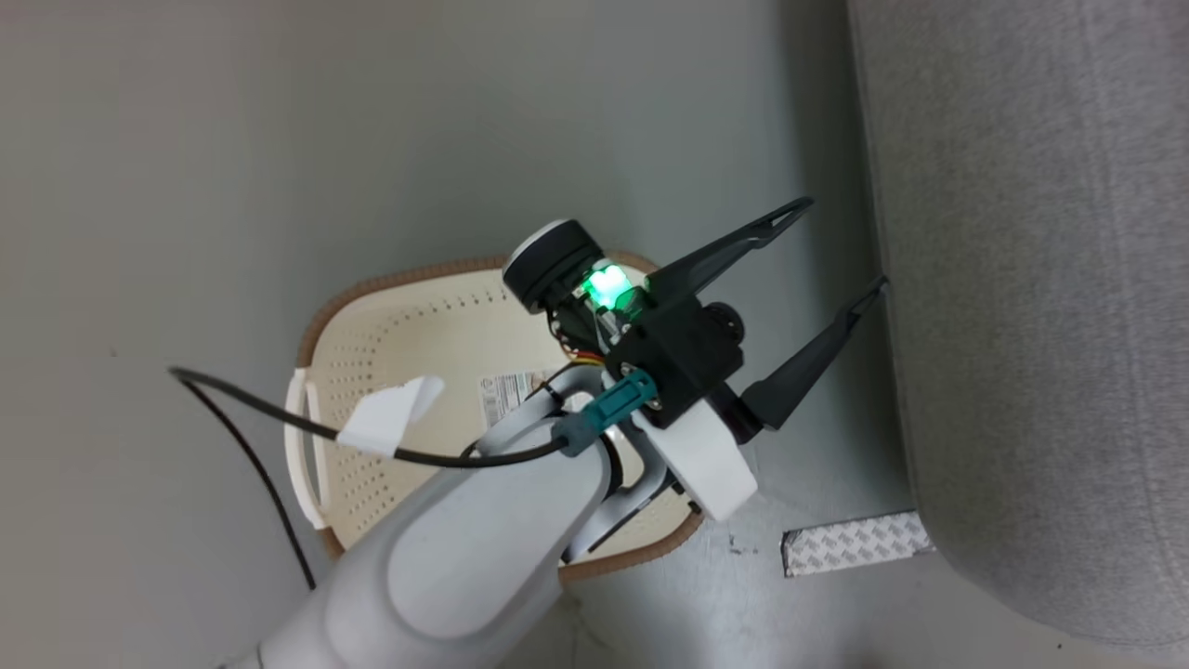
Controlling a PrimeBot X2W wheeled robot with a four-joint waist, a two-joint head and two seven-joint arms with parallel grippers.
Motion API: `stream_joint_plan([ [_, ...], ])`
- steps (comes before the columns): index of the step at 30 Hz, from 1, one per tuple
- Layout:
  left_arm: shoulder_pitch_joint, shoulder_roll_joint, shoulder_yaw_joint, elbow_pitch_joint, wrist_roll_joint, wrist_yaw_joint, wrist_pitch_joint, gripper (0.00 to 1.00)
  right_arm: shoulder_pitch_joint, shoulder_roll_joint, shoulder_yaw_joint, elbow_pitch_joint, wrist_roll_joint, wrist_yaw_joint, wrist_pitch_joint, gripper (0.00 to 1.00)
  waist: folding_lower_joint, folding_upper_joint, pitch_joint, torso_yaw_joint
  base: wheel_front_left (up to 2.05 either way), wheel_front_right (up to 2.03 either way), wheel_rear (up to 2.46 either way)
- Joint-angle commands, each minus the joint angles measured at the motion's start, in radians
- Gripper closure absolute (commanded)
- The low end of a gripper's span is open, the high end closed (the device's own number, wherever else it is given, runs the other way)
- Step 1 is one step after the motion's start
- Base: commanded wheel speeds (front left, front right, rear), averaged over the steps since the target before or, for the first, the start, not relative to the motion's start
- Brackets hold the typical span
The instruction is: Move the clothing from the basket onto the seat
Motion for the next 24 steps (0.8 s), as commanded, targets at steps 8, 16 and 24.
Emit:
stream_joint_plan([
  [8,-0.058,0.015,0.005,-0.032,0.025,0.010,0.026,0.00,0.105,0.113,-0.067,0.244,-0.011,-0.003,-0.063,1.00,-0.0001,0.0000,0.095,0.000,0.00,0.00,0.00],
  [16,-0.058,0.008,0.011,-0.026,0.010,0.030,0.015,0.00,0.163,0.195,-0.092,0.407,-0.044,-0.003,-0.111,1.00,-0.0001,0.0000,0.101,-0.001,0.00,0.00,0.00],
  [24,-0.036,0.001,0.008,0.007,-0.008,0.040,-0.011,0.00,0.160,0.220,-0.088,0.499,-0.090,-0.003,-0.127,0.00,-0.0001,0.0000,0.059,0.005,0.00,0.00,0.00],
])
